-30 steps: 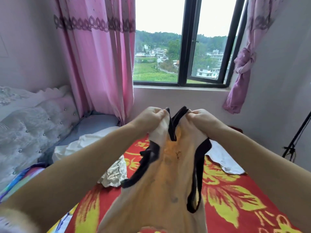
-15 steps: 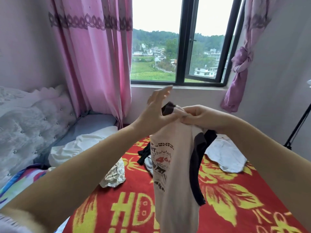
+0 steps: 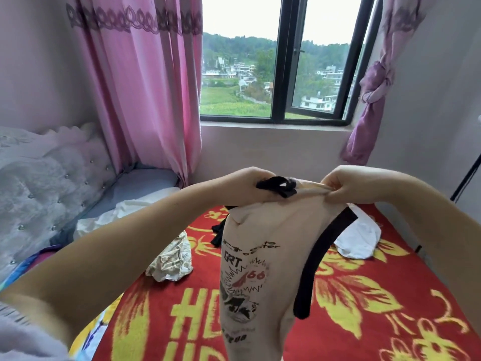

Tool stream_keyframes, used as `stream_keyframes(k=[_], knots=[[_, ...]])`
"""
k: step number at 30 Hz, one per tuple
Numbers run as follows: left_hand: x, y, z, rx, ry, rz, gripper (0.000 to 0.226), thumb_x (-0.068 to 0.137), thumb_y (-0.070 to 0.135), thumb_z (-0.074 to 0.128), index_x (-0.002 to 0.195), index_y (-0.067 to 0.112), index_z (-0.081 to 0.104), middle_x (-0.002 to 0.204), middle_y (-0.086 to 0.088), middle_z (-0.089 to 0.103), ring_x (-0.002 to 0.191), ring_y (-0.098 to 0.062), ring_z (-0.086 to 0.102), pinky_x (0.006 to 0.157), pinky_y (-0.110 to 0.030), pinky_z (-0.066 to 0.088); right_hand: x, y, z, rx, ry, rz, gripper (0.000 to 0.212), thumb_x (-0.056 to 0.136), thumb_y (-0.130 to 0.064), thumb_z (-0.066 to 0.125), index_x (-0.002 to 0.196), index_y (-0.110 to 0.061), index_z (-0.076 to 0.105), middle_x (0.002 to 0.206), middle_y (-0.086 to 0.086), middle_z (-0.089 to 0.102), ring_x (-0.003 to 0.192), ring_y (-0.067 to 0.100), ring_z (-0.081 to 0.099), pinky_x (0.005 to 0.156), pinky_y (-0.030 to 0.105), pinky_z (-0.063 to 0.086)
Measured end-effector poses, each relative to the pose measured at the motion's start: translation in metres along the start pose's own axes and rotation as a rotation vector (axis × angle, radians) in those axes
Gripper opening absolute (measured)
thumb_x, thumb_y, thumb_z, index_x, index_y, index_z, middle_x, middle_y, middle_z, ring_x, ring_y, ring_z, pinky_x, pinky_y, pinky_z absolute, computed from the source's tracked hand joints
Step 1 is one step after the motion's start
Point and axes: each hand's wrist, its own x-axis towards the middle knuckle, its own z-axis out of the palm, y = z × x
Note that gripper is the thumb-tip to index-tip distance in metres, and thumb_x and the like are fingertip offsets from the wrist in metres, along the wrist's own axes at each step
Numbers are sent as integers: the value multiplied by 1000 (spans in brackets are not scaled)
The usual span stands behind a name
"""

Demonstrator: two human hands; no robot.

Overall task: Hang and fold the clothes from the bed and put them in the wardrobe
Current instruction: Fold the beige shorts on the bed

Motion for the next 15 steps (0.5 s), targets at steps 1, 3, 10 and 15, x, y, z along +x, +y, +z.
stream_keyframes(k=[1, 3, 10, 15], knots=[[5, -1, 2, 65, -78, -37, 7, 88, 29, 67, 84, 24, 63, 79, 11, 62, 72, -5, 56, 71, -18, 44, 4, 5, 7, -28, 54, 28, 29, 81, -12, 57, 55, -23, 59, 50, -12, 53, 49, 3, 45, 52, 21, 36], [20, -7, 6, 243, -228, -131, 16, 87, 28, 66, 74, 24, 56, 68, 13, 54, 61, -5, 49, 60, -17, 40, 18, 18, 23, -95, 158, 101, 22, 82, -12, 53, 61, -17, 57, 63, -4, 57, 63, 14, 52, 58, 30, 40], [74, -50, 13, 545, -266, -332, 6, 82, 8, 52, 75, 9, 53, 72, -4, 55, 68, -24, 50, 61, -29, 42, 86, 47, 65, -43, 467, 183, 21, 81, -1, 43, 65, -12, 49, 75, 9, 57, 77, 34, 55, 60, 34, 43], [100, -70, -3, 444, 161, -343, 18, 81, -3, 46, 78, 8, 59, 84, -7, 60, 79, -29, 58, 68, -39, 51, 125, 53, 39, -66, 708, 126, 20, 92, -6, 42, 85, -3, 61, 97, 15, 52, 84, 35, 54, 68, 34, 37]])
